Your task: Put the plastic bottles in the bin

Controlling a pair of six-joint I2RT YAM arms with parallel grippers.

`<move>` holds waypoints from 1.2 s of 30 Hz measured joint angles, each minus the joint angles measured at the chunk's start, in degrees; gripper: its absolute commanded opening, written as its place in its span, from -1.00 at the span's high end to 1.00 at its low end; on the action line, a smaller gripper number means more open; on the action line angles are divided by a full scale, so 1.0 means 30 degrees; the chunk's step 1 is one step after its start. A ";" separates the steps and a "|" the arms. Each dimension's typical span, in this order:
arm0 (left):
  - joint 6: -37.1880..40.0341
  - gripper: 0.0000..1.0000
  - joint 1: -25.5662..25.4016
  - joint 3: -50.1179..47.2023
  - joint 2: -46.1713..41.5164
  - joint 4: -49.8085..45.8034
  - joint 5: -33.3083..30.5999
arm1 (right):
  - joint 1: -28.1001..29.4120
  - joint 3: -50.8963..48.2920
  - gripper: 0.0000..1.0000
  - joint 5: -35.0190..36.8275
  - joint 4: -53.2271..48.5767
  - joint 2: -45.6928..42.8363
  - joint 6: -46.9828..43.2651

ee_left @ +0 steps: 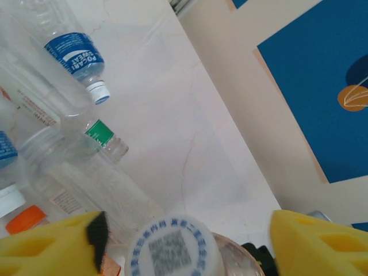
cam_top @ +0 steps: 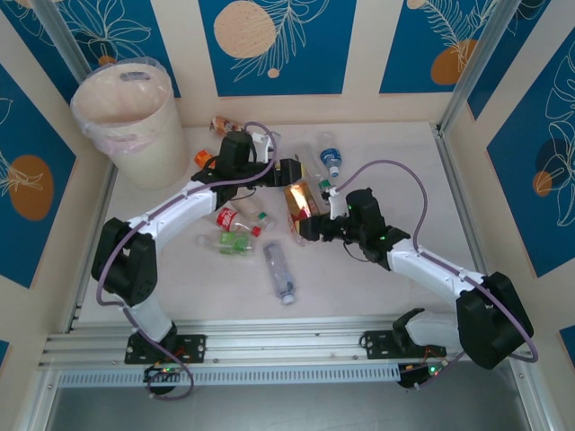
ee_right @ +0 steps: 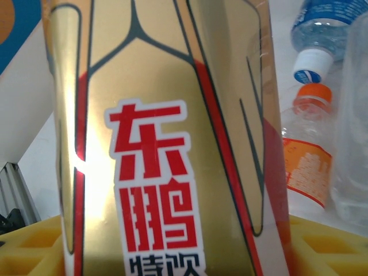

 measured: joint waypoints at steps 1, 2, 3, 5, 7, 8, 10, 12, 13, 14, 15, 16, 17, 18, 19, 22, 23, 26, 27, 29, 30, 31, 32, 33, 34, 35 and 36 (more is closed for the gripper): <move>-0.0036 -0.16 0.0000 0.0000 0.0000 -0.0051 -0.0066 | 0.0087 0.0036 0.20 -0.0007 0.0138 0.0036 0.0000; -0.0058 -0.08 0.0000 0.0000 0.0000 -0.0124 -0.0080 | 0.0153 0.0036 0.20 -0.0022 0.0328 0.0066 0.0007; -0.0087 -0.02 0.0000 0.0000 0.0000 -0.0131 -0.0117 | 0.0204 0.0036 0.20 -0.0022 0.0430 0.0066 0.0022; -0.0160 0.08 -0.0015 0.0015 0.0000 -0.0117 -0.0044 | 0.0262 0.0044 0.20 -0.0015 0.0481 0.0153 0.0022; -0.0160 0.19 -0.0015 0.0022 0.0000 -0.0124 -0.0015 | 0.0284 0.0073 0.20 -0.0007 0.0576 0.0321 0.0022; -0.0175 0.27 0.0000 0.0022 0.0000 -0.0138 -0.0029 | 0.0284 0.0073 0.20 -0.0029 0.0699 0.0430 0.0022; -0.0393 0.42 0.0044 0.0029 0.0000 -0.0131 -0.0066 | 0.0321 0.0080 0.19 -0.0051 0.0918 0.0605 0.0007; -0.0583 0.62 0.0102 0.0109 0.0000 -0.0204 -0.0131 | 0.0342 0.0168 0.16 -0.0051 0.1064 0.0809 0.0000; -0.0576 0.71 0.0117 0.0197 0.0000 -0.0291 -0.0175 | 0.0342 0.0233 0.11 -0.0058 0.1107 0.0867 0.0007; -0.0525 0.75 0.0131 0.0277 0.0000 -0.0350 -0.0211 | 0.0357 0.0291 0.00 -0.0073 0.1173 0.0933 0.0000; -0.0481 0.82 0.0138 0.0364 0.0000 -0.0430 -0.0262 | 0.0357 0.0357 -0.12 -0.0124 0.1217 0.0998 -0.0007; -0.0430 0.97 0.0146 0.0488 0.0000 -0.0568 -0.0335 | 0.0350 0.0437 -0.22 -0.0189 0.1202 0.1049 -0.0007; -0.0372 1.00 0.0153 0.0612 0.0000 -0.0729 -0.0408 | 0.0321 0.0576 -0.34 -0.0313 0.1122 0.1115 -0.0036; -0.0291 1.00 0.0168 0.0743 0.0000 -0.0940 -0.0525 | 0.0255 0.0772 -0.44 -0.0517 0.0969 0.1195 -0.0117; -0.0211 1.00 0.0168 0.0911 0.0000 -0.1144 -0.0583 | 0.0204 0.0976 -0.49 -0.0699 0.0765 0.1275 -0.0204; 0.0430 1.00 0.0015 0.1275 -0.0029 -0.1574 -0.0729 | 0.0109 0.1719 -0.65 -0.0976 -0.0138 0.1596 -0.0328; 0.0590 1.00 -0.0015 0.1275 -0.0073 -0.1654 -0.0852 | 0.0080 0.1843 -0.76 -0.0976 -0.0328 0.1617 -0.0364; 0.1158 1.00 -0.0051 0.1253 -0.0080 -0.2193 -0.1523 | -0.0044 0.1960 -0.99 -0.1049 -0.0372 0.1545 -0.0503; 0.1297 1.00 -0.0051 0.1202 -0.0087 -0.2346 -0.1756 | -0.0080 0.1967 -0.99 -0.1064 -0.0364 0.1486 -0.0481; 0.1515 1.00 -0.0051 0.1115 -0.0117 -0.2514 -0.2208 | -0.0117 0.1960 -0.99 -0.1035 -0.0408 0.1326 -0.0495; 0.1581 1.00 -0.0051 0.1042 -0.0153 -0.2557 -0.2448 | -0.0117 0.1960 -0.99 -0.1020 -0.0430 0.1195 -0.0510; 0.1588 1.00 -0.0051 0.0962 -0.0204 -0.2601 -0.2652 | -0.0131 0.1960 -0.99 -0.0962 -0.0466 0.1042 -0.0554; 0.1596 1.00 -0.0044 0.0852 -0.0291 -0.2637 -0.2900 | -0.0153 0.1960 -0.99 -0.0889 -0.0517 0.0823 -0.0627; 0.1610 1.00 -0.0036 0.0743 -0.0408 -0.2659 -0.3111 | -0.0153 0.1953 -0.99 -0.0736 -0.0554 0.0539 -0.0678; 0.1661 1.00 -0.0029 0.0641 -0.0532 -0.2710 -0.3351 | -0.0175 0.1931 -0.99 -0.0583 -0.0568 0.0277 -0.0714; 0.1734 1.00 -0.0007 0.0554 -0.0670 -0.2710 -0.3555 | -0.0204 0.1843 -0.99 -0.0415 -0.0525 -0.0117 -0.0787; 0.1814 1.00 0.0007 0.0481 -0.0845 -0.2732 -0.3803 | -0.0233 0.1705 -0.99 -0.0197 -0.0444 -0.0510 -0.0852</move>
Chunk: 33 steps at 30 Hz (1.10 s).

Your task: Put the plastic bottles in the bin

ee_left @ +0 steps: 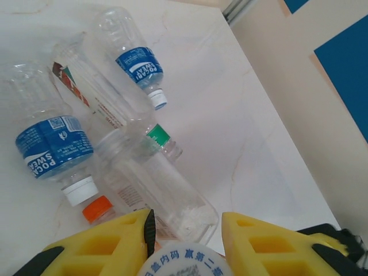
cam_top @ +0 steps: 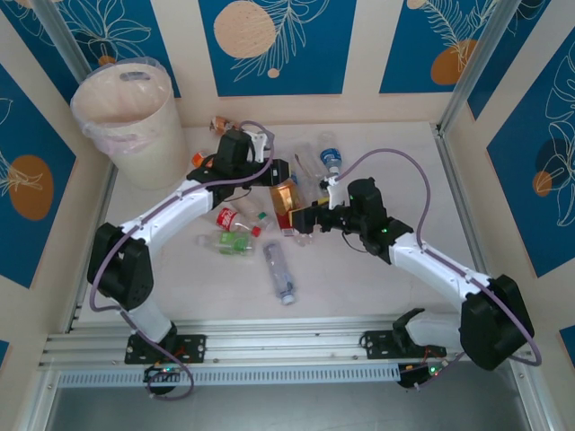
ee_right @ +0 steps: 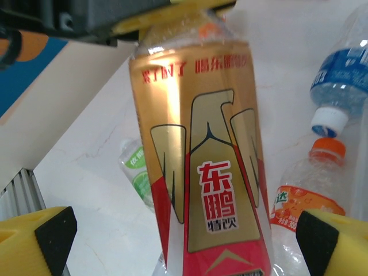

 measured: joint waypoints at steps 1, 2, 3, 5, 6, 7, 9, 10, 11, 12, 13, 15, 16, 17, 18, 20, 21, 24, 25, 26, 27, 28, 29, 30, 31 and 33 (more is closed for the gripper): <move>0.0073 1.00 0.0007 -0.0051 -0.0131 -0.0015 -0.0211 | -0.0036 -0.0197 -0.99 0.0226 0.0073 -0.0408 -0.0015; 0.0131 1.00 0.0029 -0.0073 -0.0270 -0.0029 -0.0393 | -0.0095 -0.0423 -0.99 0.0444 0.0168 -0.0801 -0.0036; 0.0211 1.00 0.0073 -0.0095 -0.0415 -0.0036 -0.0619 | -0.0138 -0.0678 -0.99 0.0758 0.0277 -0.1188 -0.0058; 0.0270 1.00 0.0131 -0.0102 -0.0663 -0.0036 -0.0969 | -0.0270 -0.1122 -0.99 0.1435 0.0393 -0.1770 -0.0022; 0.0284 1.00 0.0146 -0.0102 -0.0787 -0.0036 -0.1137 | -0.0342 -0.1370 -0.99 0.1851 0.0517 -0.2011 0.0022; 0.0342 1.00 0.0168 -0.0109 -0.0940 -0.0036 -0.1348 | -0.0452 -0.1654 -0.99 0.2288 0.0641 -0.2259 0.0168; 0.0452 1.00 0.0226 -0.0160 -0.1290 -0.0029 -0.1800 | -0.0729 -0.2076 -0.99 0.3075 0.0670 -0.2601 0.0495; 0.0481 1.00 0.0291 -0.0255 -0.1537 0.0007 -0.2069 | -0.0882 -0.2200 -0.99 0.3519 0.0634 -0.2696 0.0707; 0.0452 1.00 0.0408 -0.0466 -0.1843 0.0160 -0.2200 | -0.1027 -0.2251 -0.99 0.3905 0.0561 -0.2732 0.0889; 0.0357 1.00 0.0554 -0.0685 -0.2142 0.0342 -0.2280 | -0.1107 -0.2259 -0.99 0.4189 0.0539 -0.2732 0.0984; 0.0168 1.00 0.0794 -0.1056 -0.2572 0.0699 -0.2382 | -0.1202 -0.2310 -0.99 0.4503 0.0583 -0.2732 0.1122; -0.0131 1.00 0.1377 -0.1705 -0.3381 0.1275 -0.2696 | -0.1290 -0.2492 -0.99 0.4976 0.0743 -0.2783 0.1370; -0.0284 1.00 0.1712 -0.1923 -0.3796 0.1464 -0.2943 | -0.1290 -0.2623 -0.99 0.5158 0.0801 -0.2820 0.1464; -0.0313 1.00 0.2011 -0.2018 -0.4153 0.1625 -0.3242 | -0.1290 -0.2739 -0.99 0.5319 0.0852 -0.2841 0.1537; -0.0299 1.00 0.2310 -0.2018 -0.4466 0.1705 -0.3570 | -0.1290 -0.2849 -0.99 0.5472 0.0940 -0.2841 0.1610; -0.0226 1.00 0.2790 -0.1989 -0.5122 0.1749 -0.4051 | -0.1290 -0.3002 -0.99 0.5741 0.1107 -0.2841 0.1719; -0.0153 1.00 0.3031 -0.1909 -0.5450 0.1705 -0.4248 | -0.1290 -0.3082 -0.99 0.5799 0.1311 -0.2841 0.1741; 0.0262 1.00 0.3570 -0.1581 -0.6302 0.1770 -0.4830 | -0.1290 -0.3220 -0.99 0.5982 0.1851 -0.2841 0.1829; 0.0350 1.00 0.3708 -0.1457 -0.6513 0.1778 -0.4991 | -0.1290 -0.3242 -0.99 0.5996 0.2040 -0.2841 0.1880; 0.0554 1.00 0.3905 -0.1239 -0.6739 0.1778 -0.5209 | -0.1290 -0.3322 -0.99 0.6033 0.2397 -0.2841 0.1887; 0.0765 1.00 0.4116 -0.0969 -0.6914 0.1814 -0.5450 | -0.1290 -0.3410 -0.99 0.6033 0.2703 -0.2841 0.1887; 0.0911 1.00 0.4299 -0.0729 -0.7009 0.1894 -0.5683 | -0.1290 -0.3475 -0.99 0.6018 0.2936 -0.2841 0.1887; 0.1173 1.00 0.4539 -0.0401 -0.7089 0.2025 -0.5960 | -0.1290 -0.3526 -0.99 0.5960 0.3096 -0.2841 0.1880; 0.1450 1.00 0.4787 -0.0029 -0.7133 0.2127 -0.6258 | -0.1290 -0.3526 -0.99 0.5872 0.3220 -0.2827 0.1880; 0.1712 1.00 0.4991 0.0313 -0.7133 0.2186 -0.6528 | -0.1290 -0.3526 -0.99 0.5814 0.3330 -0.2820 0.1872; 0.2404 1.00 0.5508 0.1290 -0.7045 0.2200 -0.7235 | -0.1290 -0.3519 -0.99 0.5734 0.3373 -0.2783 0.1872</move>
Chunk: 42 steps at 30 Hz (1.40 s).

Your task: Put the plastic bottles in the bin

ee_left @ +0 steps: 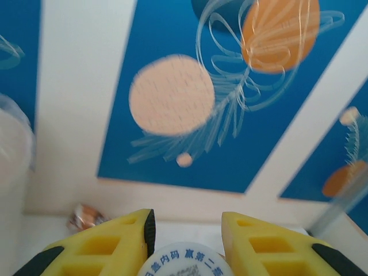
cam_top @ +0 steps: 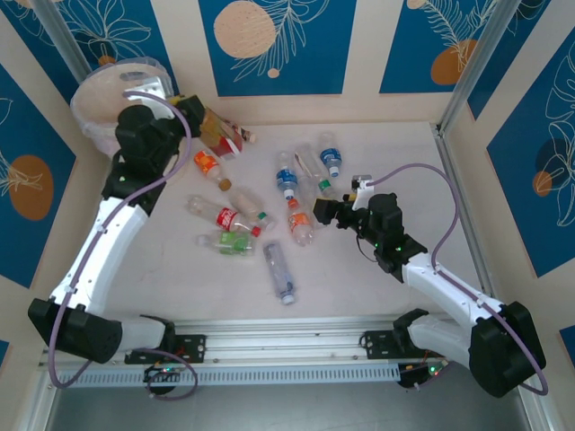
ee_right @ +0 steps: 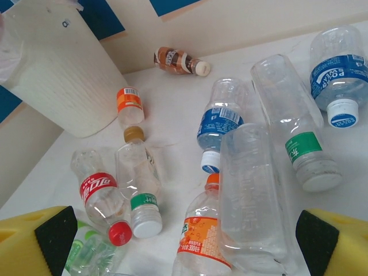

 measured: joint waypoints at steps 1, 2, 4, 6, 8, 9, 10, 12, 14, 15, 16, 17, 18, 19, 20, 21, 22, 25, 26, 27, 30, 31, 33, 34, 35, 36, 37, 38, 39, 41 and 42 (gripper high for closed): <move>0.0291 1.00 0.0204 0.0444 0.0087 0.0007 -0.0299 | 0.0000 0.0000 -0.99 -0.0007 0.0007 0.0036 0.0000; 0.0627 1.00 0.0452 0.1042 0.0248 0.0015 -0.0670 | 0.0036 0.0000 -0.99 -0.0007 0.0058 0.0109 0.0000; 0.1173 1.00 0.0940 0.2018 0.0576 0.0204 -0.1435 | 0.0036 0.0000 -0.99 -0.0007 0.0124 0.0248 0.0007; 0.1523 1.00 0.1574 0.2710 0.0845 0.0576 -0.2120 | 0.0036 0.0000 -0.99 -0.0007 0.0131 0.0364 0.0000; 0.1749 1.00 0.2266 0.3060 0.1064 0.1035 -0.2790 | 0.0036 0.0007 -0.99 -0.0007 0.0131 0.0452 0.0000; 0.1851 1.00 0.2681 0.3213 0.1202 0.1239 -0.3155 | 0.0036 0.0044 -0.99 -0.0022 0.0131 0.0503 0.0000; 0.1887 1.00 0.3075 0.3300 0.1333 0.1479 -0.3483 | 0.0051 0.0066 -0.99 -0.0058 0.0131 0.0568 0.0000; 0.2113 1.00 0.3840 0.3497 0.1705 0.1923 -0.4175 | 0.0058 0.0189 -0.99 -0.0087 0.0102 0.0685 0.0000; 0.2302 1.00 0.4524 0.3606 0.2098 0.2331 -0.4736 | 0.0131 0.0335 -0.99 -0.0131 0.0095 0.0765 0.0000; 0.2361 1.00 0.4889 0.3606 0.2324 0.2521 -0.4998 | 0.0168 0.0386 -0.99 -0.0146 0.0073 0.0758 0.0000; 0.2368 1.00 0.5209 0.3628 0.2557 0.2674 -0.5209 | 0.0182 0.0452 -0.99 -0.0138 0.0029 0.0765 0.0000; 0.2353 1.00 0.5566 0.3716 0.2871 0.2827 -0.5399 | 0.0226 0.0510 -0.99 -0.0146 0.0029 0.0772 0.0000; 0.2346 1.00 0.5938 0.3920 0.3279 0.2907 -0.5486 | 0.0255 0.0561 -0.99 -0.0160 -0.0029 0.0772 0.0000; 0.2324 1.00 0.6222 0.4146 0.3636 0.2922 -0.5530 | 0.0277 0.0597 -0.99 -0.0211 -0.0029 0.0772 0.0007; 0.2266 1.00 0.6586 0.4495 0.4160 0.2871 -0.5523 | 0.0291 0.0605 -0.99 -0.0270 -0.0029 0.0772 0.0007; 0.2164 1.00 0.6943 0.4932 0.4736 0.2790 -0.5523 | 0.0313 0.0641 -0.99 -0.0342 -0.0095 0.0780 0.0000; 0.2091 1.00 0.7191 0.5340 0.5187 0.2608 -0.5515 | 0.0342 0.0714 -0.99 -0.0357 -0.0175 0.0831 0.0007; 0.1741 1.00 0.7883 0.6834 0.6783 0.1902 -0.5479 | 0.0488 0.0998 -0.99 -0.0342 -0.0342 0.1115 0.0000; 0.1683 1.00 0.8065 0.7264 0.7257 0.1617 -0.5406 | 0.0532 0.1049 -0.99 -0.0306 -0.0415 0.1180 0.0000; 0.1668 1.00 0.8204 0.7737 0.7701 0.1246 -0.5297 | 0.0561 0.1071 -0.99 -0.0189 -0.0488 0.1217 0.0000; 0.1698 1.00 0.8517 0.9632 0.9165 -0.0430 -0.4707 | 0.0590 0.1071 -0.99 0.0219 -0.0663 0.1224 -0.0007; 0.1712 1.00 0.8575 1.0346 0.9639 -0.0984 -0.4495 | 0.0590 0.1071 -0.99 0.0335 -0.0670 0.1224 -0.0007; 0.1807 1.00 0.8699 1.1970 1.0826 -0.2244 -0.3963 | 0.0590 0.1086 -0.99 0.0510 -0.0743 0.1224 -0.0022; 0.1851 1.00 0.8743 1.2400 1.1198 -0.2637 -0.3723 | 0.0590 0.1100 -0.99 0.0539 -0.0809 0.1231 -0.0051; 0.1851 1.00 0.8786 1.2728 1.1591 -0.3067 -0.3432 | 0.0590 0.1151 -0.99 0.0576 -0.0911 0.1246 -0.0073; 0.1858 1.00 0.8830 1.2859 1.1854 -0.3373 -0.3191 | 0.0590 0.1246 -0.99 0.0597 -0.1049 0.1290 -0.0080; 0.1872 1.00 0.8852 1.2881 1.2036 -0.3636 -0.2973 | 0.0590 0.1341 -0.99 0.0597 -0.1122 0.1370 -0.0080; 0.1938 1.00 0.8874 1.2881 1.2262 -0.4000 -0.2710 | 0.0590 0.1494 -0.99 0.0597 -0.1180 0.1523 -0.0080; 0.2047 1.00 0.8903 1.2881 1.2480 -0.4277 -0.2492 | 0.0590 0.1617 -0.99 0.0597 -0.1180 0.1698 -0.0080; 0.2251 1.00 0.8932 1.2881 1.2932 -0.4597 -0.1953 | 0.0590 0.1792 -0.99 0.0590 -0.1180 0.2033 -0.0080; 0.2317 1.00 0.8947 1.2888 1.3187 -0.4626 -0.1639 | 0.0597 0.1843 -1.00 0.0590 -0.1180 0.2186 -0.0087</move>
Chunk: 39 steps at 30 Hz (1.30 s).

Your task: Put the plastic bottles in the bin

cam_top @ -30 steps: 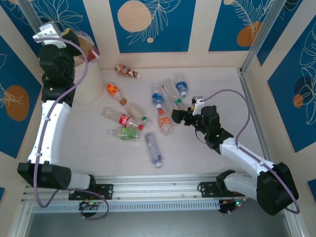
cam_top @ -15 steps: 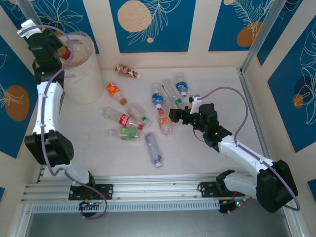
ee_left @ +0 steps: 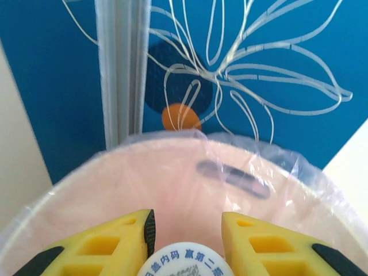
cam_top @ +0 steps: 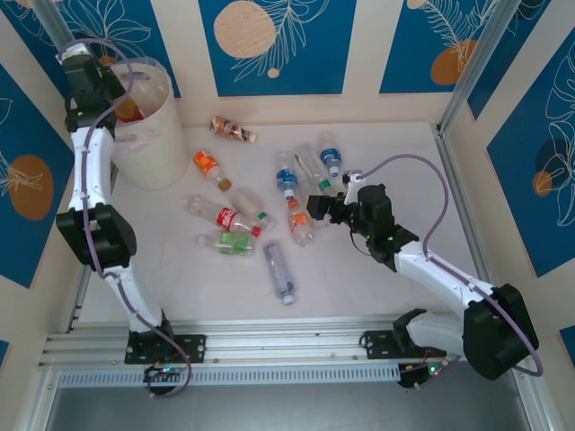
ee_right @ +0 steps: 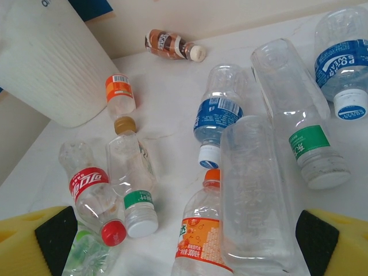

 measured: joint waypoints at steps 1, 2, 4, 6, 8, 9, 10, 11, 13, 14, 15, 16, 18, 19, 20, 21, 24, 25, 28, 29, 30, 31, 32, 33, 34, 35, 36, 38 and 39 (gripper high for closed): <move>0.0044 1.00 0.0015 0.0000 0.0219 0.0000 0.0299 | 0.0036 0.0007 -0.99 0.0007 0.0015 0.0117 0.0000; 0.0080 1.00 0.0044 0.0000 0.0481 -0.0022 0.0765 | 0.0080 0.0007 -0.99 0.0044 0.0015 0.0240 -0.0007; 0.0277 1.00 0.0073 0.0066 0.0954 -0.0058 0.1603 | 0.0219 0.0007 -0.99 0.0153 0.0022 0.0386 -0.0124; 0.0408 1.00 0.0080 0.0262 0.1530 -0.0160 0.2382 | 0.0321 0.0007 -0.99 0.0277 0.0029 0.0423 -0.0204; 0.0408 0.96 0.0080 0.0313 0.1931 -0.0284 0.2871 | 0.0350 0.0044 -0.99 0.0372 0.0007 0.0423 -0.0284; 0.0401 0.92 0.0087 0.0321 0.2098 -0.0415 0.3096 | 0.0386 0.0102 -0.99 0.0423 -0.0015 0.0430 -0.0291; 0.0393 0.89 0.0087 0.0321 0.2215 -0.0517 0.3315 | 0.0415 0.0146 -0.99 0.0444 0.0000 0.0444 -0.0291; 0.0342 0.86 0.0087 0.0321 0.2324 -0.0605 0.3599 | 0.0430 0.0219 -0.99 0.0474 0.0000 0.0452 -0.0291; 0.0124 0.81 0.0087 0.0321 0.2441 -0.0619 0.4226 | 0.0444 0.0299 -0.99 0.0517 0.0015 0.0517 -0.0291; -0.0087 0.72 0.0087 0.0299 0.2463 -0.0612 0.4546 | 0.0459 0.0328 -0.99 0.0539 0.0007 0.0583 -0.0291; -0.0328 0.49 0.0087 0.0277 0.2463 -0.0612 0.4881 | 0.0466 0.0328 -0.99 0.0576 0.0007 0.0663 -0.0291; -0.0510 0.20 0.0087 0.0262 0.2463 -0.0597 0.5064 | 0.0488 0.0328 -0.99 0.0590 -0.0015 0.0729 -0.0313; -0.0845 -0.29 0.0087 0.0262 0.2484 -0.0539 0.5377 | 0.0532 0.0335 -0.99 0.0648 -0.0080 0.0845 -0.0408; -0.1005 -0.45 0.0087 0.0262 0.2514 -0.0532 0.5421 | 0.0546 0.0335 -0.99 0.0663 -0.0138 0.0874 -0.0423; -0.1093 -0.61 0.0087 0.0262 0.2528 -0.0539 0.5457 | 0.0583 0.0335 -0.99 0.0729 -0.0197 0.0874 -0.0430; -0.1158 -0.72 0.0087 0.0262 0.2586 -0.0546 0.5486 | 0.0583 0.0335 -0.99 0.0801 -0.0262 0.0874 -0.0444; -0.1035 -0.91 0.0087 0.0401 0.2725 -0.0809 0.5428 | 0.0583 0.0335 -0.99 0.1173 -0.0430 0.0874 -0.0481; -0.0940 -0.95 0.0087 0.0561 0.2761 -0.0998 0.5340 | 0.0583 0.0335 -0.99 0.1341 -0.0437 0.0874 -0.0474; -0.0532 -1.00 0.0087 0.1042 0.2739 -0.1450 0.5144 | 0.0583 0.0335 -0.99 0.1880 -0.0437 0.0831 -0.0408; -0.0466 -1.00 0.0087 0.1173 0.2659 -0.1537 0.5115 | 0.0583 0.0321 -0.99 0.2033 -0.0415 0.0780 -0.0408; -0.0415 -1.00 0.0087 0.1173 0.2521 -0.1610 0.5122 | 0.0583 0.0299 -0.99 0.2229 -0.0408 0.0685 -0.0401; -0.0372 -1.00 0.0087 0.1173 0.2361 -0.1698 0.5115 | 0.0583 0.0248 -0.99 0.2412 -0.0372 0.0597 -0.0372; -0.0328 -1.00 0.0087 0.1107 0.2142 -0.1770 0.5129 | 0.0583 0.0160 -0.99 0.2630 -0.0321 0.0466 -0.0313; -0.0321 -1.00 0.0087 0.0940 0.1821 -0.1807 0.5136 | 0.0583 0.0036 -0.99 0.2922 -0.0306 0.0299 -0.0248; -0.0321 -1.00 0.0087 0.0707 0.1464 -0.1821 0.5173 | 0.0583 -0.0051 -0.99 0.3104 -0.0321 0.0189 -0.0175; -0.0321 -1.00 0.0080 0.0379 0.0976 -0.1843 0.5209 | 0.0583 -0.0138 -0.99 0.3366 -0.0357 0.0058 -0.0066; -0.0321 -1.00 0.0007 0.0066 0.0466 -0.1865 0.5209 | 0.0583 -0.0211 -0.99 0.3577 -0.0430 -0.0073 -0.0015; -0.0328 -1.00 -0.0219 -0.0459 -0.0576 -0.1909 0.5202 | 0.0583 -0.0313 -0.99 0.3949 -0.0568 -0.0321 0.0117; -0.0328 -1.00 -0.0328 -0.0787 -0.1166 -0.1865 0.5187 | 0.0583 -0.0372 -0.99 0.4065 -0.0576 -0.0444 0.0168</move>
